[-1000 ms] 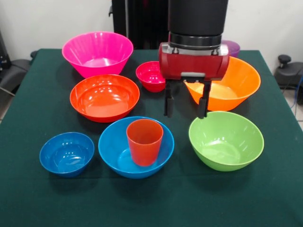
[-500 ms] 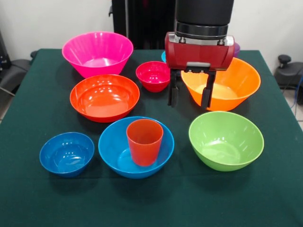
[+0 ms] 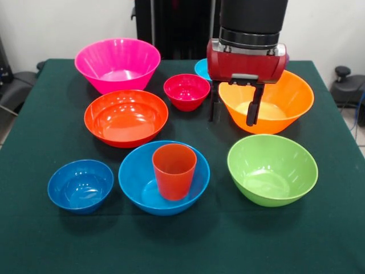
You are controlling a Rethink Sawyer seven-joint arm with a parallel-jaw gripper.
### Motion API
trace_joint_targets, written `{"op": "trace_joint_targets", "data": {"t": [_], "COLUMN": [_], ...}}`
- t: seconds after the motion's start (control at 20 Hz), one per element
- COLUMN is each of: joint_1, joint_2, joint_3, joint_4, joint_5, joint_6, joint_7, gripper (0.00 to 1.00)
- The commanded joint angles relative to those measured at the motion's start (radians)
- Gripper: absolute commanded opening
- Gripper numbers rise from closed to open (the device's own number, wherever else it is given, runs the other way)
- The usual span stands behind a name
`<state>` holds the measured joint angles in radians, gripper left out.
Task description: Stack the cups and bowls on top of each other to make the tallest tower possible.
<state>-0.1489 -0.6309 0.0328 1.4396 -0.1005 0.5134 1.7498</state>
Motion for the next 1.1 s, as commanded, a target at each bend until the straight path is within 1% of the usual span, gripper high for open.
{"op": "trace_joint_targets", "data": {"t": [0.05,0.35,0.6,0.7,0.85,1.1], "joint_1": [0.039,0.029,0.025,0.03,0.048,0.048], "joint_2": [0.047,0.08,0.133,0.136,0.117,0.126], "joint_3": [0.012,0.028,0.031,0.026,0.009,0.015], "joint_4": [0.089,0.075,0.045,0.044,0.044,0.04], "joint_5": [0.015,0.011,-0.001,0.001,0.005,0.011], "joint_6": [-0.064,-0.095,-0.122,-0.126,-0.103,-0.115], "joint_7": [0.2,0.193,0.182,0.186,0.194,0.193], "gripper": [1.0,1.0,1.0,1.0,1.0,1.0]}}
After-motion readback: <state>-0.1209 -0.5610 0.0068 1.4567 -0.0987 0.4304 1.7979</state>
